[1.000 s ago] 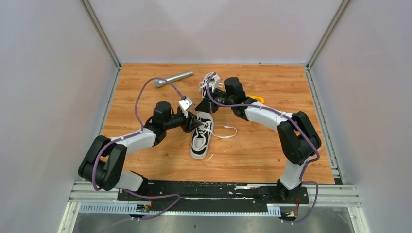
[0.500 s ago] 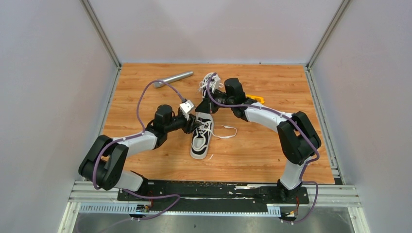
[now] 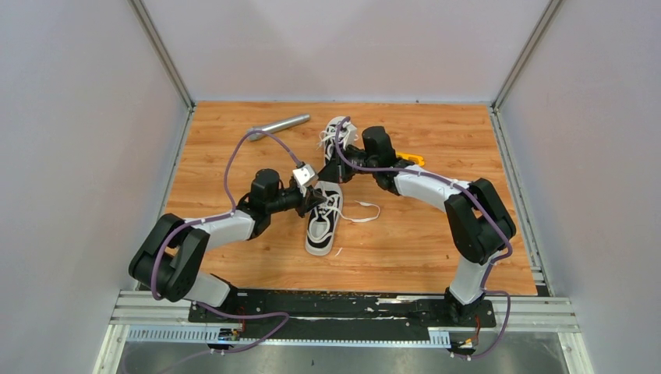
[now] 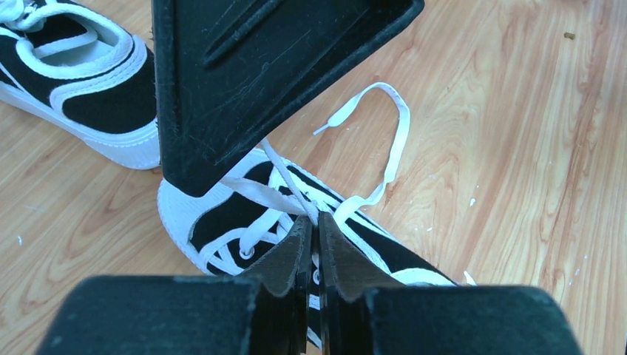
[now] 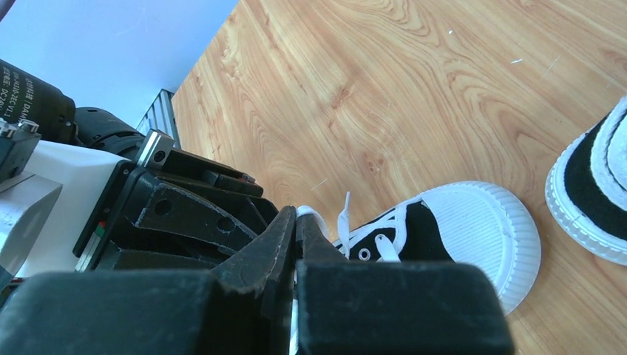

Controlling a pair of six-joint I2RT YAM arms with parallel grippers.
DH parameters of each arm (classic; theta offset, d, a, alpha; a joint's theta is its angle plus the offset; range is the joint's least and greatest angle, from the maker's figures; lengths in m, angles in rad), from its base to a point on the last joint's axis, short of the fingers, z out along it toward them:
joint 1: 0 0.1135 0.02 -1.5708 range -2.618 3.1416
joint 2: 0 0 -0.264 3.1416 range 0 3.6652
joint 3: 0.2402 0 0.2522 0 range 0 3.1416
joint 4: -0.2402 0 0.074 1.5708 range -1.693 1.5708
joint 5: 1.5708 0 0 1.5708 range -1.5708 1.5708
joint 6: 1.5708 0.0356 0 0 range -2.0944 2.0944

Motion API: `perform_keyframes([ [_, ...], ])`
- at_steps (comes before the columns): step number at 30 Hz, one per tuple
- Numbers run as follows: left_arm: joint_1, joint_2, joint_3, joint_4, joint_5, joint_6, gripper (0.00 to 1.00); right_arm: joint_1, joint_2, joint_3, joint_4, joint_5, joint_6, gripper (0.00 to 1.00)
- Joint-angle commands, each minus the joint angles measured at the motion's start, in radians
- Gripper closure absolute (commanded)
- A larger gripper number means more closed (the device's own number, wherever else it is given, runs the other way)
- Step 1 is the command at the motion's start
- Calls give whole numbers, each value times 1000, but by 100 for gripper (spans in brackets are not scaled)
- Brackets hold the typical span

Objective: Tie the shoes
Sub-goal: Wrap the shoelace around the shoelace.

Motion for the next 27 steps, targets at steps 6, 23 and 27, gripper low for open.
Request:
perform_keyframes([
  [6, -10, -6, 5, -71, -38, 54, 97, -15, -44, -7, 44, -13, 1, 100],
  [23, -9, -34, 23, -198, 58, 242, 100, -97, -15, 45, -297, -272, -363, 58],
  [27, -9, -34, 26, -196, 68, 248, 100, -95, 27, 56, -256, -313, -359, 47],
])
